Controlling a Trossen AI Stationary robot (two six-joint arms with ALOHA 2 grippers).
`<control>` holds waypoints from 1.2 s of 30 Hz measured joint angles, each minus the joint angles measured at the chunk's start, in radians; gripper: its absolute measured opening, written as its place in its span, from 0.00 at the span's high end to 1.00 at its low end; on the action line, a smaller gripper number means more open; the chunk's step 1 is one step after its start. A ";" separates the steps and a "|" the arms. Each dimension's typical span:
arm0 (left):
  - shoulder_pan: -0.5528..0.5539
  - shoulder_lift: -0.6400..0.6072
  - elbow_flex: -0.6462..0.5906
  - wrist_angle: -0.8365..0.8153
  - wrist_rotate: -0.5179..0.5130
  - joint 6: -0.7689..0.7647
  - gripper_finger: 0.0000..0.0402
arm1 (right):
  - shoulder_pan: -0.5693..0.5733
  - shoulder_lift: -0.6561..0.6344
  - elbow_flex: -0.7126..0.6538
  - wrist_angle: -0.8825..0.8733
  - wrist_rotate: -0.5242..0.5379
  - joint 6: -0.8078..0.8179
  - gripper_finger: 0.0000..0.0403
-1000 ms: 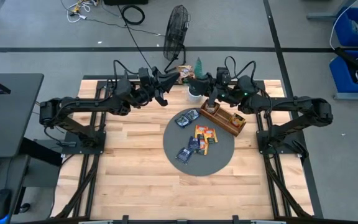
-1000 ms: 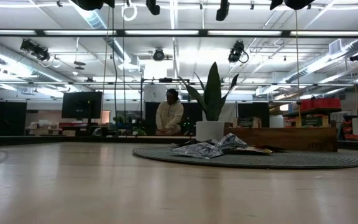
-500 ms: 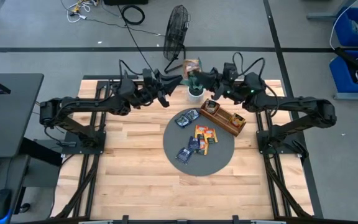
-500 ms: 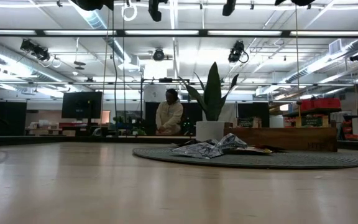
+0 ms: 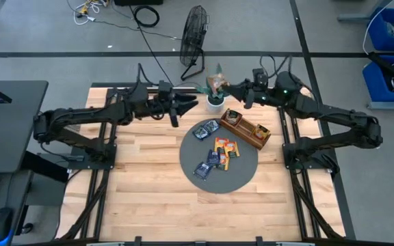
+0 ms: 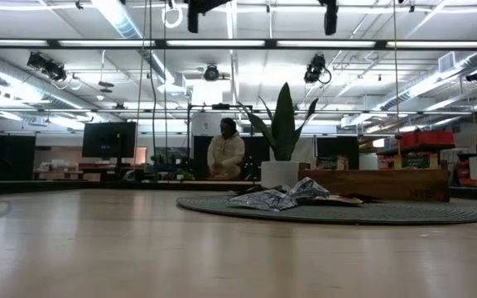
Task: Pick & Place Tea
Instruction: Put the brown tea tag into the wooden organizer
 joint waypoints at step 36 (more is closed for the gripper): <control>-0.040 0.028 0.001 -0.385 0.131 0.274 0.54 | 0.169 0.593 0.618 -0.843 -0.099 -0.479 1.00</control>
